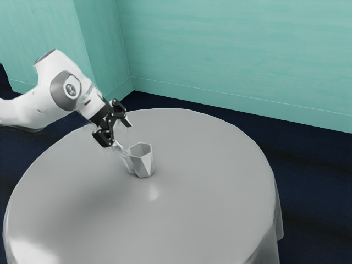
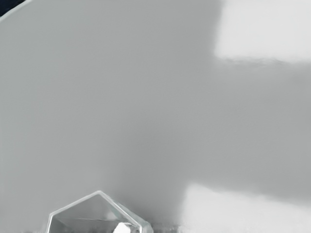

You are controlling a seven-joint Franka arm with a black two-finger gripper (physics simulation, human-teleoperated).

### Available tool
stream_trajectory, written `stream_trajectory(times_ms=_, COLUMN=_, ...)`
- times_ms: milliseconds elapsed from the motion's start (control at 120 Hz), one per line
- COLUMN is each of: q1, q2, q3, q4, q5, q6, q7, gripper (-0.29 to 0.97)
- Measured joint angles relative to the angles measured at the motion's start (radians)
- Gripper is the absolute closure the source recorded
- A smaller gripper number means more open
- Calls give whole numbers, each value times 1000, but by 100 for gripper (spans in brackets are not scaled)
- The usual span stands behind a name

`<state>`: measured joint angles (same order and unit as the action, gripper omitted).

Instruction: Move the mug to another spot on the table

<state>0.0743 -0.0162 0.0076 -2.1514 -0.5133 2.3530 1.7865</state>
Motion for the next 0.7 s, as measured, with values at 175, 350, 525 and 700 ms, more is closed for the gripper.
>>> stream_trajectory(times_ms=175, q1=-40, q2=43, q3=-4, q4=208, q5=277, q6=-241, q7=-176, gripper=0)
stream_trajectory(times_ms=350, q1=-48, q2=94, q3=-8, q4=446, q5=407, q6=-497, q7=-311, gripper=0)
stream_trajectory(times_ms=525, q1=-35, q2=67, q3=-34, q4=522, q5=504, q6=-646, q7=-420, gripper=0)
stream_trajectory(times_ms=700, q1=-65, q2=66, q3=-36, q4=529, q5=519, q6=-709, q7=-502, gripper=0)
